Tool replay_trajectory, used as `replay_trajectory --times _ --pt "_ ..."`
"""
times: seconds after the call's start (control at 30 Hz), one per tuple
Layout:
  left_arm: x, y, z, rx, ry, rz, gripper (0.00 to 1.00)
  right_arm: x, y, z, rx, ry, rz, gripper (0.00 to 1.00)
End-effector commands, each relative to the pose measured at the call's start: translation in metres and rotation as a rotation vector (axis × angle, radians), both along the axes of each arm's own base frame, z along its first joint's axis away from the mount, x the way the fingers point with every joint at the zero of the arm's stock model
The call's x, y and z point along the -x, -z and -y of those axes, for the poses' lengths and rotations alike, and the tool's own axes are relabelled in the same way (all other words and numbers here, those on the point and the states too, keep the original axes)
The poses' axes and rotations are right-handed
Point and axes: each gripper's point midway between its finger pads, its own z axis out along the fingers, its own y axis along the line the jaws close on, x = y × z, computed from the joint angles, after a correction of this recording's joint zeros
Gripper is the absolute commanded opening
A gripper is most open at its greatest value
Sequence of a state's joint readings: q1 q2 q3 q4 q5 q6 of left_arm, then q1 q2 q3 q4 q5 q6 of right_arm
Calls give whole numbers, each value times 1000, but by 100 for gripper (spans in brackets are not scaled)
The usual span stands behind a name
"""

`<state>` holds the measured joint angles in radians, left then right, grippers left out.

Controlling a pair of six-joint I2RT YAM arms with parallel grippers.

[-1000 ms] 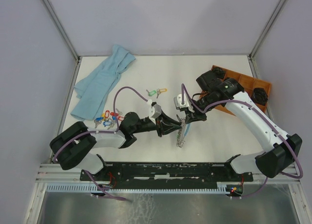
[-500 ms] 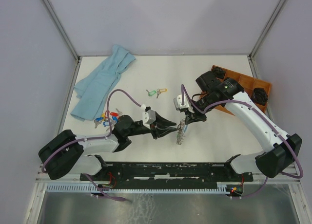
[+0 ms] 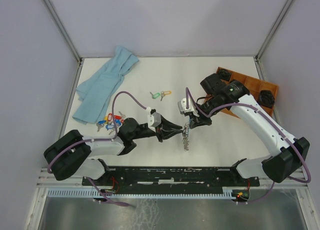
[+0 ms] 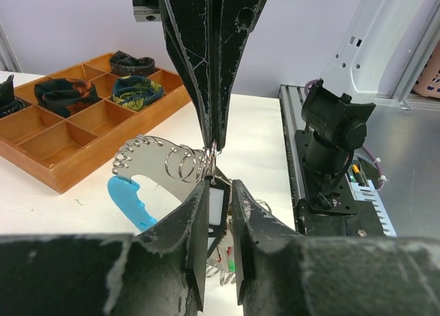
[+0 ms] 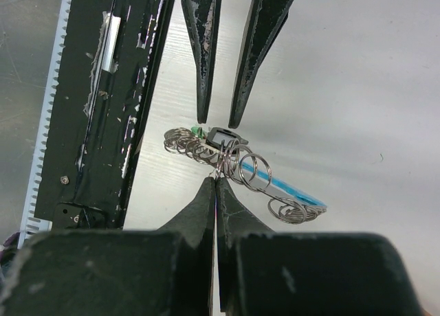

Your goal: Remove the keys from the keyring

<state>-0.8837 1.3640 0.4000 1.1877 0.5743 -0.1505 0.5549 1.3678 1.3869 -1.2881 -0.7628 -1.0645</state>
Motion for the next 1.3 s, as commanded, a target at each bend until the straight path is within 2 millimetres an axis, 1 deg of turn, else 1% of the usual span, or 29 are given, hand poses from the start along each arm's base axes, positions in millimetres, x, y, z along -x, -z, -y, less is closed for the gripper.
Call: replay_trajectory --times 0.0,0.13,0.37,0.6,0.77,1.17,1.27 --pt "0 -31 4 93 2 85 21 5 -11 -6 -55 -30 18 1" --pt "2 -30 6 94 20 79 16 5 -12 -6 -56 -31 20 1" --pt "4 -28 10 83 42 70 16 6 -12 -6 -59 -33 22 1" --pt "2 -24 15 71 44 56 18 6 -12 -6 -59 -34 22 1" --pt "-3 -22 15 61 19 52 22 7 -12 -7 -59 -37 21 1" --pt "-6 -17 16 41 6 37 27 6 -12 -7 -57 -35 23 1" --pt "-7 -16 16 34 1 35 27 6 -13 -7 -59 -32 22 1"
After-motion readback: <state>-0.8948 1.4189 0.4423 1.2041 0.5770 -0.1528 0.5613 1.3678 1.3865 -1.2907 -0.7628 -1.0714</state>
